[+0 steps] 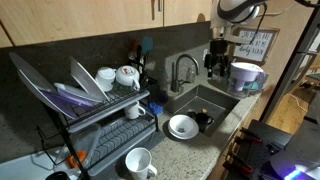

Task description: Pick up the white mug and put it on the bottom shelf of the dishrack

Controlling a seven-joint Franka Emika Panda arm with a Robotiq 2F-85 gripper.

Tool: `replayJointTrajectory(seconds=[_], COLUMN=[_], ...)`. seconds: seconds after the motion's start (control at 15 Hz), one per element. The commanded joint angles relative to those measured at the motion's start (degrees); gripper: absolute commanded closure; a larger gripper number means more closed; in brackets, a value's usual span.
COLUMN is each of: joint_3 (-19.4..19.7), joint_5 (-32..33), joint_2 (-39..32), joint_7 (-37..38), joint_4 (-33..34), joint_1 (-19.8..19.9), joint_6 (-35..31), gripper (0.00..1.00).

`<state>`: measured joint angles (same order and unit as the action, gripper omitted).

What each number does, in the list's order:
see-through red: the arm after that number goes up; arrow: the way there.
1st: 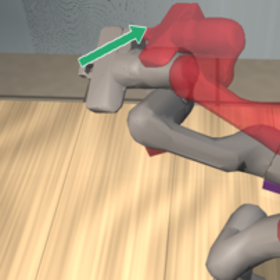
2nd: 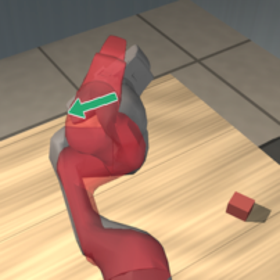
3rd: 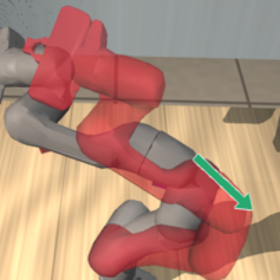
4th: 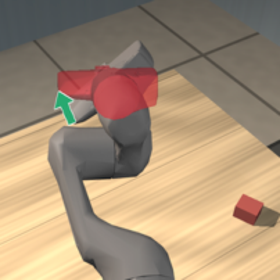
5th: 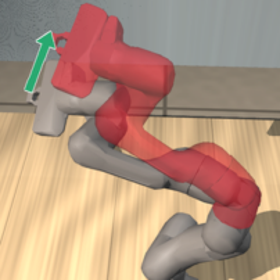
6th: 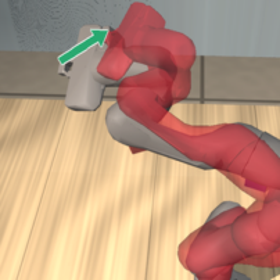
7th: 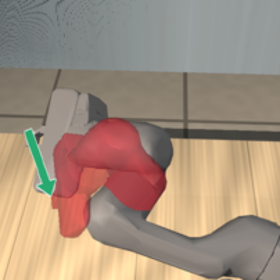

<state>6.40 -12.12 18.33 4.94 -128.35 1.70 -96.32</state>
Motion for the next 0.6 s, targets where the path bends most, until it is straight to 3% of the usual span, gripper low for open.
replayJointTrajectory(seconds=[0.0,0.53], joint_3=[-0.9,-5.16], joint_5=[-0.23,0.9], joint_2=[-0.07,1.31], joint_7=[-0.25,-2.95], joint_4=[0.11,-2.99], joint_1=[1.03,-1.43], joint_6=[0.17,-1.4], gripper=[0.0,0.0])
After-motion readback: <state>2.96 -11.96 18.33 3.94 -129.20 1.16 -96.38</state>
